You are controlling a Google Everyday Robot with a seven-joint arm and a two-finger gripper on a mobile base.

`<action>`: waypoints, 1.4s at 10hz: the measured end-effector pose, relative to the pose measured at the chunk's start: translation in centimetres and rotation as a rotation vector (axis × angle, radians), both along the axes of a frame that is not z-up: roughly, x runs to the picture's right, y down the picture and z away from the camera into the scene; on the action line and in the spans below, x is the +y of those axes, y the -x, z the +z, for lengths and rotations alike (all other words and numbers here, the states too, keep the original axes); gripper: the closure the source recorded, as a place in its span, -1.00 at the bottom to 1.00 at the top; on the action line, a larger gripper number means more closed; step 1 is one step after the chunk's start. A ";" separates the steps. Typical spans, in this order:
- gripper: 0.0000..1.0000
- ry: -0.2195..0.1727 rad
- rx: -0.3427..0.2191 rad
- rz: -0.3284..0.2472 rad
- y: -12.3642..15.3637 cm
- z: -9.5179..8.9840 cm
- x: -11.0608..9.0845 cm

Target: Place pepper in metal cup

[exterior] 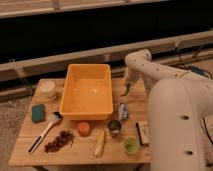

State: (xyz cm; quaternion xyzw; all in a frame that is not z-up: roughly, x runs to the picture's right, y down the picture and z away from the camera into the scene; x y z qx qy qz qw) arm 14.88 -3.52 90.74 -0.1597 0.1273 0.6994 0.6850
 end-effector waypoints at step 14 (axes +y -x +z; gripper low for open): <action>0.60 -0.106 -0.100 -0.054 9.1 -18.8 11.6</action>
